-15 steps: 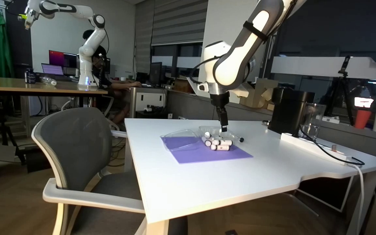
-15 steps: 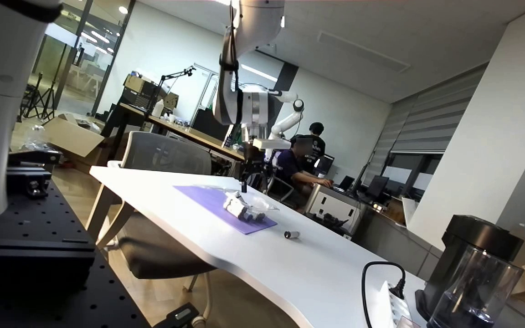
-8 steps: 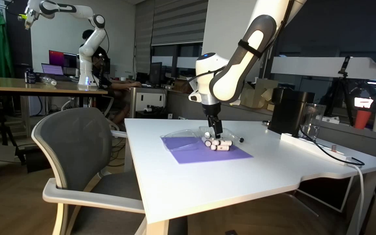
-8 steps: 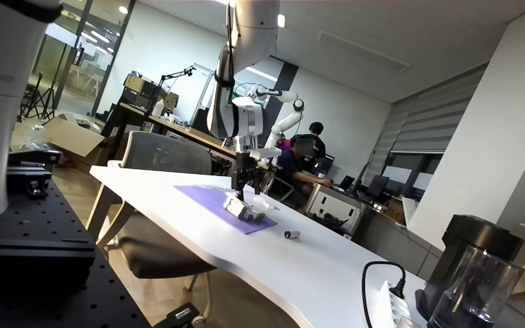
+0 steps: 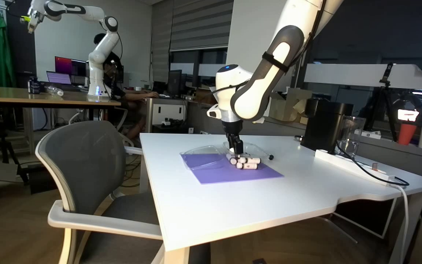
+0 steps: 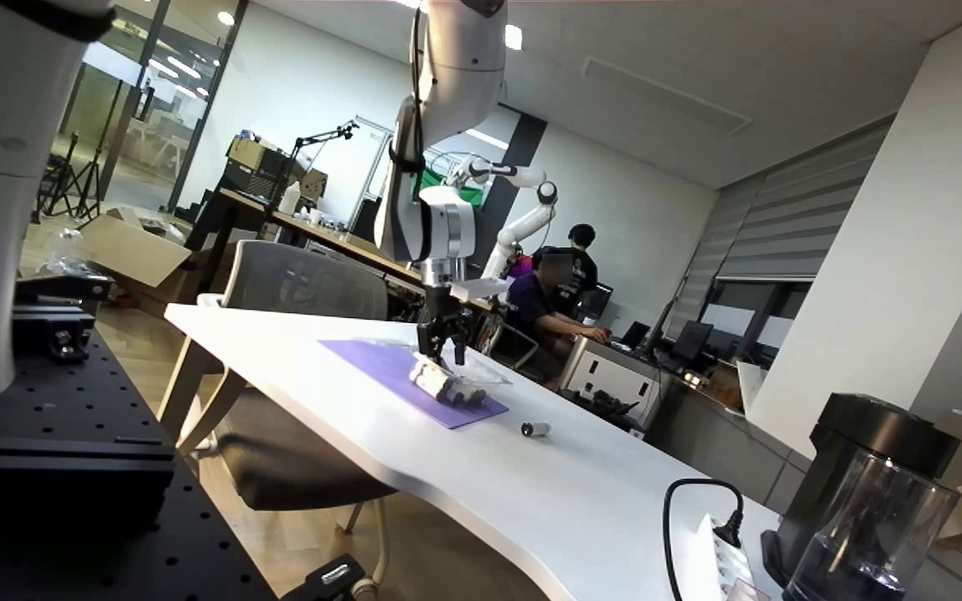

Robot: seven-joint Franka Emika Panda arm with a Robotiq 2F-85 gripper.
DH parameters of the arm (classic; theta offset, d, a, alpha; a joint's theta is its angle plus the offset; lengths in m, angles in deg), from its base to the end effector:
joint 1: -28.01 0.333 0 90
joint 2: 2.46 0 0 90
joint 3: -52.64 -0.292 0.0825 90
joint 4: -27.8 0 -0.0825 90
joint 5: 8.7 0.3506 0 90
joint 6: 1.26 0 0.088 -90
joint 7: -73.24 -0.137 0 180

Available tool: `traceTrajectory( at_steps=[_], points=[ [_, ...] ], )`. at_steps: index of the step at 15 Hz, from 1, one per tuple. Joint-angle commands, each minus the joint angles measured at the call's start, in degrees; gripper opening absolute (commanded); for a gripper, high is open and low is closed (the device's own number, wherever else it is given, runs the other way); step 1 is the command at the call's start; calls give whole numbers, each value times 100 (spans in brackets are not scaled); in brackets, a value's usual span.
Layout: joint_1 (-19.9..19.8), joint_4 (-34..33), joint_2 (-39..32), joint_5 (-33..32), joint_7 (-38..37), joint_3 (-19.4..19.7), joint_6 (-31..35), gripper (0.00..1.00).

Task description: Pick up one of the white objects from the bowl and put it on the table

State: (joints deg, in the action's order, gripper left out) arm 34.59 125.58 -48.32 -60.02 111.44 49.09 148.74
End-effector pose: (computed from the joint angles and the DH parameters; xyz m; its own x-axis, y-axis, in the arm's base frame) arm 0.6314 0.1164 0.1167 0.0380 0.9502 -0.3092 0.9485 0.0631 0.3105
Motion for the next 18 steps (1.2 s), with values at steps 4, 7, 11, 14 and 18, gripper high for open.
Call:
traceTrajectory(
  at_steps=[4,7,11,14,18],
  points=[
    [-12,-332,-115,267,-52,-56,-192,25],
    [-43,-448,-77,651,-25,-118,-433,6],
    [-12,-725,61,1143,-83,-101,-677,7],
    [24,-1032,201,1419,-191,-8,-809,7],
    [91,-1587,240,1399,-629,401,-977,7]
  ],
)
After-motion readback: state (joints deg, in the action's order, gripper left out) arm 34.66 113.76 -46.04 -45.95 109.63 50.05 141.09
